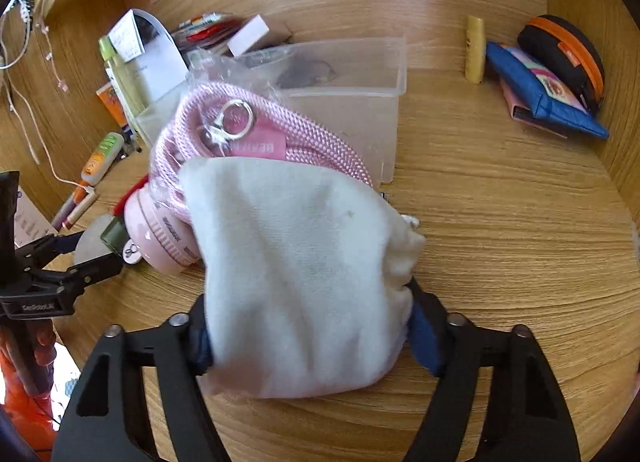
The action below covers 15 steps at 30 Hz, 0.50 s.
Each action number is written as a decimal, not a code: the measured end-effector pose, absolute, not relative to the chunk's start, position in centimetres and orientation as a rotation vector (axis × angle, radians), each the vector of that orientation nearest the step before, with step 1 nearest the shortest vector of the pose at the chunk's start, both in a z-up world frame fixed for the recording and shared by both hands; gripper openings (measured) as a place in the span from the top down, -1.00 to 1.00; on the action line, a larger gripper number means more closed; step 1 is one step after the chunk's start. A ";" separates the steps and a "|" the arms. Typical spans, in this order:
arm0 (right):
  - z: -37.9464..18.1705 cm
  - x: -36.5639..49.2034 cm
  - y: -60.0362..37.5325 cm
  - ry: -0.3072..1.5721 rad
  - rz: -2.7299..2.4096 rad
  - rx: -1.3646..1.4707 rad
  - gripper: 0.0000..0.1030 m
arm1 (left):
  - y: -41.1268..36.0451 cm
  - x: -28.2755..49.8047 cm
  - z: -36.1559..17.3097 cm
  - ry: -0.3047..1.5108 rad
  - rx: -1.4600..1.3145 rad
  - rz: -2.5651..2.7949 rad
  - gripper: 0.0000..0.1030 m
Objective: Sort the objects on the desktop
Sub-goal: 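Grasp the frosted white jar with the left tool while the right tool grasps the white cloth pouch, then lift and carry the jar and cloth pouch with both tools over the clear box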
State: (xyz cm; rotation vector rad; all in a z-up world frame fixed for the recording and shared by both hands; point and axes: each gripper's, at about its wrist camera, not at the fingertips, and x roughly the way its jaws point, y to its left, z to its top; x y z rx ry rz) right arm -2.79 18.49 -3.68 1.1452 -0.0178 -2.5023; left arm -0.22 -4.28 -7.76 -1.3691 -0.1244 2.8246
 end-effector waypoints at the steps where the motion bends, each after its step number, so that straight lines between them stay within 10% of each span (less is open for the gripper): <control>1: -3.6 -2.7 18.4 -0.011 -2.502 1.138 -0.25 | -4.3 -0.1 -7.7 -0.124 -1.367 2.829 -0.42; 15: 0.1 -1.1 20.1 -0.142 -2.473 0.964 -0.06 | -5.8 1.7 -5.1 -0.177 -1.280 2.909 -0.26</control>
